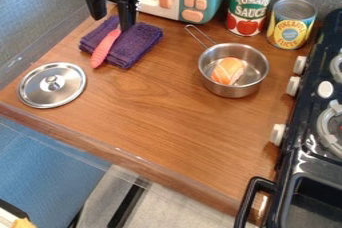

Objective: Remove the salmon inside the silver pot and put it on the table

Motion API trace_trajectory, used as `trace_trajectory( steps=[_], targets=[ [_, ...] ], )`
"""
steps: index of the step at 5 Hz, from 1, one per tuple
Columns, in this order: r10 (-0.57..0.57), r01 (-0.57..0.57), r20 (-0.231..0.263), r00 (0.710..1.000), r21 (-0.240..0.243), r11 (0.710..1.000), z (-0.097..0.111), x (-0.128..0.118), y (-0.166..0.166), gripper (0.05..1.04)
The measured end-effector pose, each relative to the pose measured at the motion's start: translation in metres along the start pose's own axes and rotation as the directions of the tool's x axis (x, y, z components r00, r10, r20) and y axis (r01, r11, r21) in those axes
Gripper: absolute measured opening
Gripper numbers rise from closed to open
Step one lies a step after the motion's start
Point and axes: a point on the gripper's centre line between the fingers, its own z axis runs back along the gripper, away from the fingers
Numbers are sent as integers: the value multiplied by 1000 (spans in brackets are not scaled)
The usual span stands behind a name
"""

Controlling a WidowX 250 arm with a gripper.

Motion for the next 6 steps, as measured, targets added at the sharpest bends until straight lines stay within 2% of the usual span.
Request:
trace_trajectory(
  steps=[1,2,3,5,6],
  targets=[
    [-5,4,-29,1000,-27,1000,-16,-3,-5,1000],
    [-41,41,5,999,-94,995,-27,3,-33,1000],
    [-72,72,-4,997,-63,995,-29,11,-67,1000],
    [-144,150,156,977,-29,988,12,24,-130,1000],
    [-147,158,182,972,-45,986,17,29,-156,1000]
  ],
)
